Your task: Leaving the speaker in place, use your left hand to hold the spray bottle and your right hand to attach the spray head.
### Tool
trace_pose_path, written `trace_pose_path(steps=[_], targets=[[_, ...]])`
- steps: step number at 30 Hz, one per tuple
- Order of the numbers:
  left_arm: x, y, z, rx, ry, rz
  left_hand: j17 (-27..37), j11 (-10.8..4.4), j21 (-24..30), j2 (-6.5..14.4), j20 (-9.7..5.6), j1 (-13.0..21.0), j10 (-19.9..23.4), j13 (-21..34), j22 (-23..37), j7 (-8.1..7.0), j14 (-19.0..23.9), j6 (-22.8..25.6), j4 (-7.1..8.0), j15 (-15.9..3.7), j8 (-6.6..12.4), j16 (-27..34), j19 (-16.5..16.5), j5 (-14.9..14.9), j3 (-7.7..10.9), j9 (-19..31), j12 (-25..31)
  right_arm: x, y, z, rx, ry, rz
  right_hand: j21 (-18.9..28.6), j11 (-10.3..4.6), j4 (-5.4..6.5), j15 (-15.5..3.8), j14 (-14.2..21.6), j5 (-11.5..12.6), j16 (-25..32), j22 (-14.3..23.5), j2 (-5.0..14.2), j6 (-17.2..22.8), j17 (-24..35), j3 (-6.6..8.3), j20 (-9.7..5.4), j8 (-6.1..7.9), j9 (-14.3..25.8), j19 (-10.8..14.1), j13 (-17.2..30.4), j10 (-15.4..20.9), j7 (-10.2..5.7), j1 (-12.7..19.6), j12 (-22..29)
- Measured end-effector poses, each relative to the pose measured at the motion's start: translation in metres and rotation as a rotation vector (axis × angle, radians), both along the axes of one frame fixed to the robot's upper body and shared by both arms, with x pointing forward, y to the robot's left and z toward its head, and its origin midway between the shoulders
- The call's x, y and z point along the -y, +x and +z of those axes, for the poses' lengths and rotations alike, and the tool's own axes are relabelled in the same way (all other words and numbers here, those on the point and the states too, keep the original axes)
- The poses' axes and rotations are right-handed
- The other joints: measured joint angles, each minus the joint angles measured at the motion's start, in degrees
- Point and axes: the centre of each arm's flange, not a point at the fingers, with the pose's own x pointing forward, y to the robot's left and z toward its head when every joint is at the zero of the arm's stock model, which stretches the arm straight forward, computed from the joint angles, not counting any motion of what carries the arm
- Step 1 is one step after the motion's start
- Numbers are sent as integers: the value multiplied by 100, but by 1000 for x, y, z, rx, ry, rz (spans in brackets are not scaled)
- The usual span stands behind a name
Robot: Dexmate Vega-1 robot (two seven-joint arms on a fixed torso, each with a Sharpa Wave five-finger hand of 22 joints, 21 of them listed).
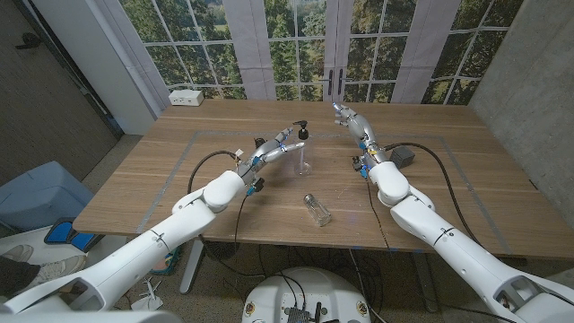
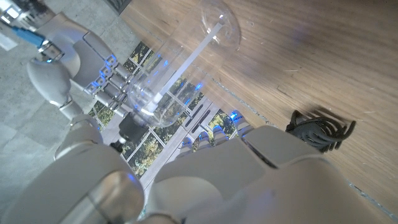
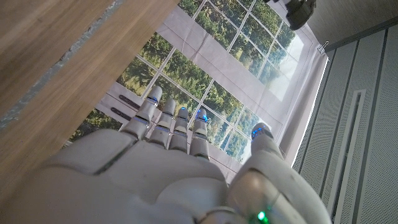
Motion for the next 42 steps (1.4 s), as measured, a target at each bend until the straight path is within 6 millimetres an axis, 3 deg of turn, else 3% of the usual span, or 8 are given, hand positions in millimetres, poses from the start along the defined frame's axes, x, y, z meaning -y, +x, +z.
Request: trace_pose_path(steps=[4, 8, 15, 23, 28, 33, 42], targets=[[-5, -3, 0, -2, -31, -9, -2, -138, 8, 52, -175, -125, 39, -17, -21, -115, 44, 87, 24, -95, 0, 0, 175, 0, -24, -26, 0, 0, 2, -1, -7, 0, 2, -45, 0, 24, -59, -58, -34, -54, -21, 16, -34, -78, -24, -101, 0, -27, -8, -35, 0, -29, -16, 0], [-10, -8, 1, -2, -81, -30, -21, -201, 27, 70, -235, -204, 40, -27, -21, -165, 71, 137, 47, -132, 0, 0, 235, 44, -47, -26, 0, 1, 5, -1, -15, 2, 1, -45, 0, 24, -90, -89, -56, -84, -26, 61, -84, -133, -24, -142, 0, -51, 2, -71, 1, 22, -61, 0], [-18, -15, 0, 1, -143, -44, -29, -295, 27, 129, -357, -307, 12, -27, -47, -108, 39, 193, 71, -162, 0, 0, 257, 44, -71, -25, 0, 0, 8, -3, -26, 7, 0, -88, 0, 47, -152, -151, -77, -160, -26, 32, -134, -241, -47, -224, 0, -79, 23, -134, 1, 116, -152, 0], [-30, -23, -2, 7, -209, -39, -29, -578, 27, 419, -700, -659, 323, -54, -74, -101, 260, 656, 207, -168, 25, 0, 643, 88, -60, -52, 0, 1, 11, -6, -37, 19, -4, -133, -10, 71, -230, -229, -94, -223, -50, 115, -156, -373, -71, -307, 0, -104, 2, -194, -52, 200, -235, 1], [-39, -25, -4, 6, -254, -31, -55, -671, 27, 653, -707, -807, 513, -53, -73, -90, 379, 891, 289, -170, 43, 0, 782, 133, 19, -52, 0, 2, 13, -7, -42, 32, -11, -165, -11, 71, -233, -232, -98, -244, -53, 137, -174, -436, -71, -358, 0, -106, 32, -220, -51, 261, -257, 1], [-48, -28, -4, 14, -304, -26, -55, -646, 0, 1184, -703, -938, 679, -53, -100, -39, 505, 1081, 475, -168, 20, 0, 897, 211, 205, -52, 0, 5, 14, -8, -44, 47, -21, -188, -31, 89, -233, -232, -98, -244, -53, 166, -173, -501, -53, -377, 0, -106, 13, -246, -71, 343, -287, 1], [-59, -31, -5, 22, -354, -12, -39, -526, -31, 1182, -704, -1030, 799, -53, -83, 22, 625, 1204, 841, -170, -46, 0, 1017, 334, 571, -52, 0, 11, 15, -12, -51, 72, -49, -209, -31, 89, -233, -231, -97, -244, -52, 125, -156, -584, -53, -396, 0, -133, 33, -299, -71, 405, -410, 1]])
